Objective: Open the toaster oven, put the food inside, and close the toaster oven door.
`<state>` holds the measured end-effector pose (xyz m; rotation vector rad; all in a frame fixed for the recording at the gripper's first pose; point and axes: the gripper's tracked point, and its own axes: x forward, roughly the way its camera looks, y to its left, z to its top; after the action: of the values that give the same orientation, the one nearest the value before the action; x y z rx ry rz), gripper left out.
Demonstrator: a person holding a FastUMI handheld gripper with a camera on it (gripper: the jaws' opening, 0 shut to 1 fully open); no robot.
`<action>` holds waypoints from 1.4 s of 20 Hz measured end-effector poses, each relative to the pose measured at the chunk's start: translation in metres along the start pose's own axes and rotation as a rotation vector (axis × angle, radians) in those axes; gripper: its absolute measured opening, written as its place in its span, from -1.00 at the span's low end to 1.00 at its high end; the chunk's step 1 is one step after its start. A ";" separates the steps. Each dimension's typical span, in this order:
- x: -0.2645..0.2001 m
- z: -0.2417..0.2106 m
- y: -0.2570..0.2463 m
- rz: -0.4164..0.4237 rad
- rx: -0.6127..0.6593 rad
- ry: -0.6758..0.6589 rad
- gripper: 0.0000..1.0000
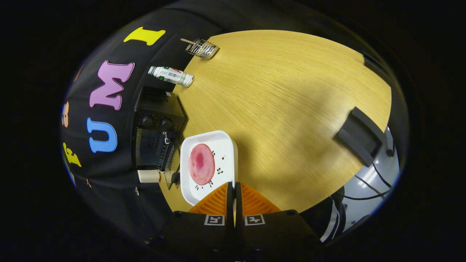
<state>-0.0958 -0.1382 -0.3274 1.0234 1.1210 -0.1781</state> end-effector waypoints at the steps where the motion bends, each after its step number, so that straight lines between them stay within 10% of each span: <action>1: -0.005 -0.008 0.002 0.006 0.019 -0.013 -0.89; 13: 0.001 -0.073 0.102 0.104 -0.026 -0.033 -0.90; 28: 0.124 -0.059 0.225 0.116 -0.046 0.008 -0.90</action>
<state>0.0561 0.0755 -0.2991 1.0455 1.0650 -0.0549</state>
